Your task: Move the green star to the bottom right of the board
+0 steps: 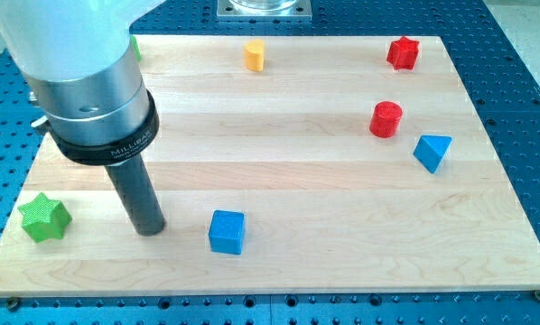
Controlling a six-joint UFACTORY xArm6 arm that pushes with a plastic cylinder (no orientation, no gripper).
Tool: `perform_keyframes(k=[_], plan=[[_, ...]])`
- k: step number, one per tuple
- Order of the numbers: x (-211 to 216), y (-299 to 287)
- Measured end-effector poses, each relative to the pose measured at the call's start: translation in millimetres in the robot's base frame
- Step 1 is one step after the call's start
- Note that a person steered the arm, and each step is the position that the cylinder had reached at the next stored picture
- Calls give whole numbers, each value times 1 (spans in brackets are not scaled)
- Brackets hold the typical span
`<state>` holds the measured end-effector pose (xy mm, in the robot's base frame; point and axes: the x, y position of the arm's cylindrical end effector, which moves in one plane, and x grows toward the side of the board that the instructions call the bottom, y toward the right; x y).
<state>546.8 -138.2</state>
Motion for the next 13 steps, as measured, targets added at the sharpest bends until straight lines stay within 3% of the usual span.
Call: perform_keyframes(k=[2,3,6,8,9,11,13], plan=[[-48,-72],[-48,-75],[-33,-130],[4,-149],[15,-133],[-16,21],[-61,139]])
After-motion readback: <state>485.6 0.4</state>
